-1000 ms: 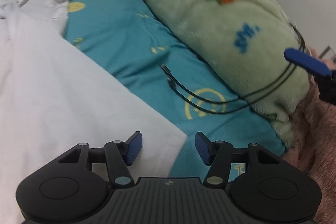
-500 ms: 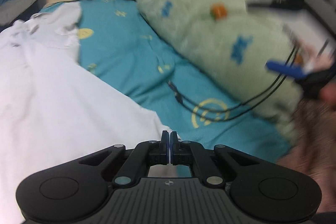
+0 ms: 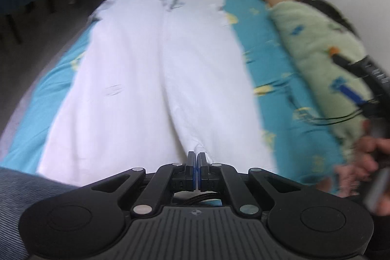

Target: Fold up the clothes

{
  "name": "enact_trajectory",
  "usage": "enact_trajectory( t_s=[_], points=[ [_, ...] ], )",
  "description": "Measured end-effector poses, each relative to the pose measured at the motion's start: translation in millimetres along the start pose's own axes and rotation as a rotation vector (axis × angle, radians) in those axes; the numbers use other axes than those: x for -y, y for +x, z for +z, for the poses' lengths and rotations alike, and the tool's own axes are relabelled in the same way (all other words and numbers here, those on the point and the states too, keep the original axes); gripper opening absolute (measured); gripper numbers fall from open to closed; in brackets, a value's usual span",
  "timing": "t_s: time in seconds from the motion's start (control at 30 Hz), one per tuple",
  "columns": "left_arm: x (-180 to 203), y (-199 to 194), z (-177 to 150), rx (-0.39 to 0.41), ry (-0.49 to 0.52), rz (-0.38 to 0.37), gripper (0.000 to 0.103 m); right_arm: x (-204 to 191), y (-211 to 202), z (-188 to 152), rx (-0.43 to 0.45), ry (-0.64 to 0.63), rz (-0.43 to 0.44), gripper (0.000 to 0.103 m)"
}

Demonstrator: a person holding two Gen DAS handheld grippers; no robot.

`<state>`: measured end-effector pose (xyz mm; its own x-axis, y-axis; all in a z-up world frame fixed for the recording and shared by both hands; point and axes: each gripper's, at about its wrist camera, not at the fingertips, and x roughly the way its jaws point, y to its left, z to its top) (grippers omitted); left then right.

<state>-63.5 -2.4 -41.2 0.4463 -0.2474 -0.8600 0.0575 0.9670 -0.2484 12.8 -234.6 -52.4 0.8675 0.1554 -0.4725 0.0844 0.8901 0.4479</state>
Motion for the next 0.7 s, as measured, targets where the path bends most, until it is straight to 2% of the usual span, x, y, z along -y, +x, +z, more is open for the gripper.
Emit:
enact_trajectory(
  t_s=[0.07, 0.1, 0.13, 0.2, 0.27, 0.33, 0.43, 0.57, 0.7],
  points=[
    [-1.3, -0.2, 2.8, 0.013, -0.004, -0.017, 0.012, -14.8, -2.9, -5.5, -0.006, -0.048, 0.015, 0.087],
    [0.0, -2.3, 5.3, 0.029, 0.001, -0.025, 0.026, -21.8, -4.6, -8.1, -0.007, -0.072, 0.024, 0.087],
    [2.4, -5.3, 8.4, 0.049, 0.011, -0.032, 0.049, -27.3, -7.5, -9.9, -0.001, -0.092, 0.036, 0.087],
    [7.0, -11.2, 14.5, 0.090, 0.031, -0.047, 0.067, -37.0, -12.7, -13.2, 0.019, -0.130, 0.047, 0.087],
    [11.7, -17.2, 20.7, 0.131, 0.050, -0.062, 0.075, -44.2, -16.7, -15.5, 0.041, -0.164, 0.052, 0.087],
    [14.1, -23.5, 34.1, 0.195, 0.059, -0.079, 0.090, -49.9, -16.7, -16.0, 0.052, -0.184, 0.053, 0.087],
    [8.1, -31.7, 57.0, 0.295, 0.079, -0.064, 0.099, -57.7, -6.4, -12.0, 0.033, -0.199, 0.046, 0.087],
    [-18.4, -37.7, 81.9, 0.393, 0.061, -0.006, 0.102, -80.9, 22.1, -0.2, -0.018, -0.276, 0.048, 0.087],
    [-62.5, -31.9, 90.0, 0.414, -0.035, -0.012, 0.102, -128.5, 70.5, 13.8, -0.093, -0.431, 0.096, 0.087]
  ],
)
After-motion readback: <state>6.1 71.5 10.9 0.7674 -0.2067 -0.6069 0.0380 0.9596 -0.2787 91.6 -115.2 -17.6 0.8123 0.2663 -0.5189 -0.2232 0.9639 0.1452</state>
